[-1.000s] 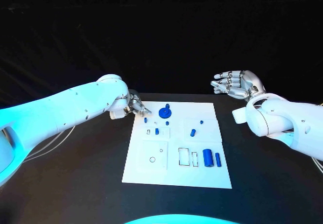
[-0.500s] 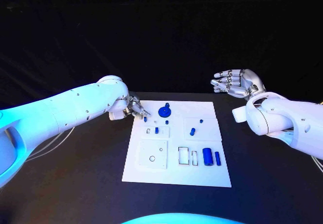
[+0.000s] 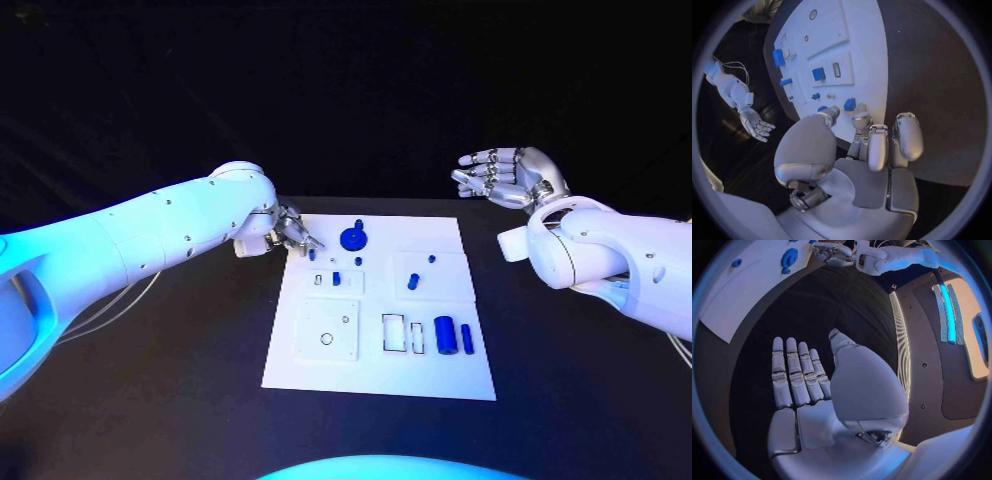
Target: Assemble the parts on the task board
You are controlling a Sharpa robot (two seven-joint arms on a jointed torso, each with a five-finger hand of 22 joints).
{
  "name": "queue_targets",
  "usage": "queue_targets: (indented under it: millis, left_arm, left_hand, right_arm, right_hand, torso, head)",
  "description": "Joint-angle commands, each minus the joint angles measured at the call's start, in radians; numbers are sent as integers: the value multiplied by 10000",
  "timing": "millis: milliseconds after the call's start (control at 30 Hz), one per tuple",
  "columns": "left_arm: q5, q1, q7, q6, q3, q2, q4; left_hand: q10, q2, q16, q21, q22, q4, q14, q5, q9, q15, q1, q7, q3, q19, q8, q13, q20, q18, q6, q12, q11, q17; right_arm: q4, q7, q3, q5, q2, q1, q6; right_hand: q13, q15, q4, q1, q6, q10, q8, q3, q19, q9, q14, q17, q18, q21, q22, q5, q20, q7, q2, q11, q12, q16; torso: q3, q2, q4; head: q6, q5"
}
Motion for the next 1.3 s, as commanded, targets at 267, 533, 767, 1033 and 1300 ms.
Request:
queue_targets:
  millis: [267,533,767,1033,1300]
  left_arm:
    - [62,0,26,21,0,7,55]
    - [93,0,29,7,-1,0,63]
    - [155,0,37,19,-1,-9,77]
    - [263,0,37,21,0,-27,115]
    - [501,0,56,-52,0,-35,110]
  left_hand:
    - [-135,200,-48,-133,-47,-31,995,-81,-100,-20,511,-78,-140,26,5,-14,57,-24,452,44,-3,2419]
    - [-110,270,-30,-124,-25,-31,1008,-78,-83,-47,686,-114,-118,38,76,8,38,-28,523,68,-35,2448]
    - [-62,309,-10,-107,12,-39,1023,-81,-30,-87,870,-172,-113,60,197,44,11,-35,618,105,-85,2481]
    - [46,436,17,-88,72,-48,1043,-92,321,-215,1549,-348,-28,92,646,105,-100,-47,747,145,-236,2527]
    - [94,715,43,-82,116,-135,1062,-79,739,-313,2340,-462,475,112,984,83,-203,-57,577,106,-345,2572]
  right_arm:
    - [-7,15,3,-12,19,-5,37]
    - [-16,12,3,-14,27,-5,42]
    - [-30,10,3,-15,38,-6,51]
    - [-40,10,3,-15,47,-8,55]
    - [-47,13,3,-15,55,-9,59]
  right_hand:
    - [-92,70,-3,-98,76,135,-142,-298,-186,-60,-6,-106,140,-54,-82,65,-33,600,216,-7,-83,-203]
    - [-92,70,-3,-98,76,135,-142,-298,-186,-60,-6,-106,140,-54,-82,65,-33,600,216,-7,-83,-203]
    - [-92,70,-3,-98,76,135,-142,-298,-186,-60,-6,-106,140,-54,-82,65,-33,600,216,-7,-83,-203]
    - [-92,70,-3,-98,76,135,-142,-298,-186,-60,-6,-106,140,-54,-82,65,-33,600,216,-7,-83,-203]
    - [-92,69,-15,-85,91,147,-155,-297,-179,-66,5,-128,141,-51,-113,67,-32,600,228,-8,-95,-211]
  torso:
    - [3,8,1]
    - [1,4,6]
    - [3,4,4]
    - [2,10,0]
    - [4,1,5]
  head:
    - [-37,-6]
    - [-61,-6]
    - [-85,-8]
    - [-112,-7]
    - [-137,-10]
